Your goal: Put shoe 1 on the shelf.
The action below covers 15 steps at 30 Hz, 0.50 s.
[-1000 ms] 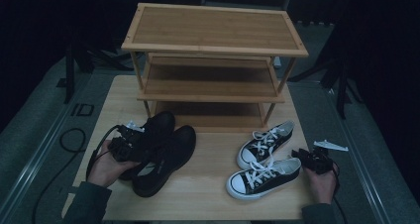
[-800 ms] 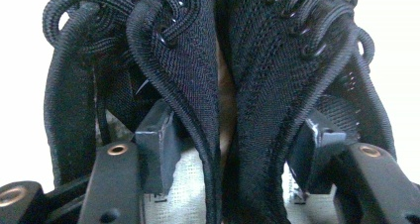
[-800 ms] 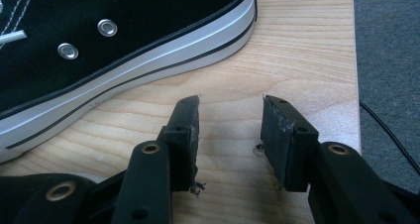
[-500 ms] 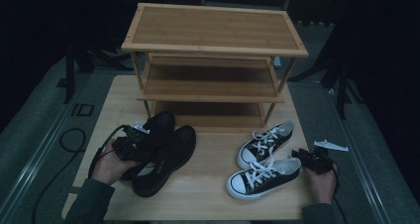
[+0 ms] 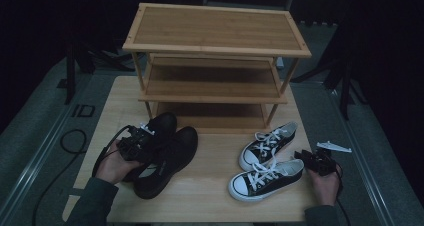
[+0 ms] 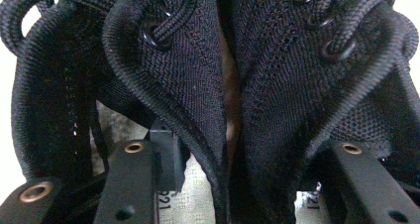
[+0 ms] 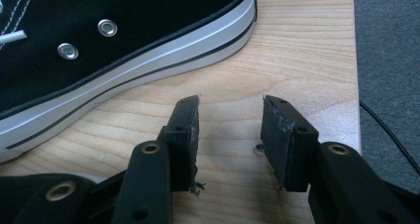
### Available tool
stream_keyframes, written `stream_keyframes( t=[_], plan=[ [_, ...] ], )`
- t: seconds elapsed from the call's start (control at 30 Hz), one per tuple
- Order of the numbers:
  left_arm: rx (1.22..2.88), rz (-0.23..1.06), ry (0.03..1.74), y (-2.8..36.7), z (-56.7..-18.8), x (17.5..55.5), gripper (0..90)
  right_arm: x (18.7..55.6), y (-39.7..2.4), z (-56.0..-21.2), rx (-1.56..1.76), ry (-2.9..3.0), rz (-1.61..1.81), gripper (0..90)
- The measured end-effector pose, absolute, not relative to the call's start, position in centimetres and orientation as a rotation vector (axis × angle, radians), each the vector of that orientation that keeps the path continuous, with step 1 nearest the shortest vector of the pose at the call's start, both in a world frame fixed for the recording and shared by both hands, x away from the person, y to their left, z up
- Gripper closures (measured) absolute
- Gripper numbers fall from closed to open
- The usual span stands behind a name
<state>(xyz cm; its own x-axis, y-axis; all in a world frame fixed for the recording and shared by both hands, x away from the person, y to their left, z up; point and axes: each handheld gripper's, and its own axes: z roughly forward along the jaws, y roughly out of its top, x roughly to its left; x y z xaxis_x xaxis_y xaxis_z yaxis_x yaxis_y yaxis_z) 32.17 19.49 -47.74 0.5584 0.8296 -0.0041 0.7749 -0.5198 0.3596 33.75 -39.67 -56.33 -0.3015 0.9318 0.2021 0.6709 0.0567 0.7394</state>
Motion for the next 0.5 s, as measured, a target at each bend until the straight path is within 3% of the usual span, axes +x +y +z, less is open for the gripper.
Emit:
stream_keyframes(
  t=[0.27, 0.5],
  plan=[
    [2.51, 0.231, 1.324, 19.11, -47.76, 32.53, 61.8, 33.76, -39.67, -56.33, 1.612, 2.011, 1.105, 58.3],
    [2.523, 0.228, 1.32, 19.06, -47.63, 32.6, 79.2, 33.78, -39.65, -56.33, 1.614, 2.01, 1.104, 58.2]
  ],
)
